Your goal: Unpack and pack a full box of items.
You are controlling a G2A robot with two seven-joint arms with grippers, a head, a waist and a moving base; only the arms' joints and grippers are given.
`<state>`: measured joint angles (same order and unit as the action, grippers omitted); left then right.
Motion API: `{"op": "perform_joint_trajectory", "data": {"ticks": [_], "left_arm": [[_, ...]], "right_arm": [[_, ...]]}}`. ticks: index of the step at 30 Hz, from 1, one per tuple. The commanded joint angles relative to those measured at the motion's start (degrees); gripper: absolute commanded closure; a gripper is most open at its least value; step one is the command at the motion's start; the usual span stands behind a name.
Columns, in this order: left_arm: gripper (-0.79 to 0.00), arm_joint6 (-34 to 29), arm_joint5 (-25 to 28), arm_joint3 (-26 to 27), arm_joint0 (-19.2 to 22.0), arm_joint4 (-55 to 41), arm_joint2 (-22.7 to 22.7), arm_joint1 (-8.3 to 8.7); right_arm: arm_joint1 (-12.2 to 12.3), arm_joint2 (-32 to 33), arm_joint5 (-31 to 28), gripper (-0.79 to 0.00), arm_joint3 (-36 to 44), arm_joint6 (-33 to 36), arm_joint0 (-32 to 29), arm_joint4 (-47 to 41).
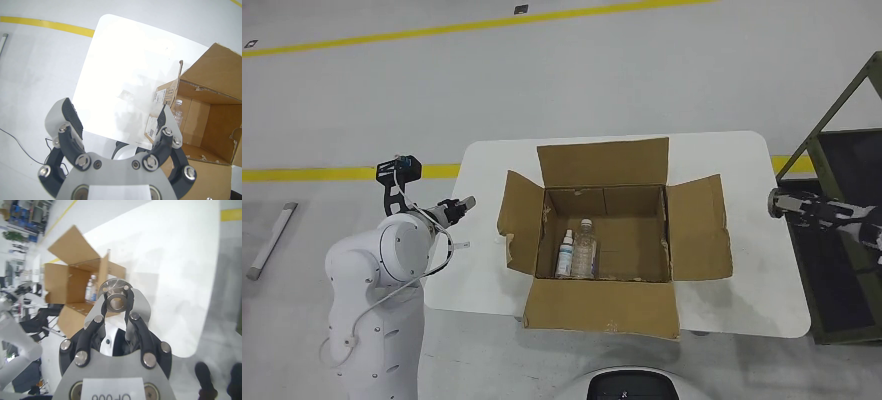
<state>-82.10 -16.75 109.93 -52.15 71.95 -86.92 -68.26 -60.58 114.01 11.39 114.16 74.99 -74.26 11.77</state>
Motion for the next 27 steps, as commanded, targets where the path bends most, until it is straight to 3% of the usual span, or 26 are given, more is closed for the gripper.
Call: {"op": "perform_joint_trajectory", "data": {"ticks": [1, 9, 17, 21, 27], "left_arm": [[-0.785, 0.00, 0.00, 0.00, 0.00, 0.00, 0.00, 0.00], [-0.785, 0.00, 0.00, 0.00, 0.00, 0.00, 0.00, 0.00], [-0.785, 0.00, 0.00, 0.00, 0.00, 0.00, 0.00, 0.00], [-0.785, 0.00, 0.00, 0.00, 0.00, 0.00, 0.00, 0.00], [-0.785, 0.00, 0.00, 0.00, 0.00, 0.00, 0.00, 0.00]], "right_arm": [[0.02, -3.03, 0.69, 0.000, 0.91, 0.06, 1.79, -4.23], [-0.52, -29.38, 3.84, 0.000, 3.03, -4.83, 8.99, 4.54], [-2.91, -56.91, 8.92, 0.000, -6.74, -12.81, 17.26, 30.71], [-5.05, -65.09, 12.91, 0.000, -13.01, -16.45, 20.94, 34.84], [-8.37, -72.40, 17.63, 0.000, -22.64, -20.80, 25.98, 36.65]]}}
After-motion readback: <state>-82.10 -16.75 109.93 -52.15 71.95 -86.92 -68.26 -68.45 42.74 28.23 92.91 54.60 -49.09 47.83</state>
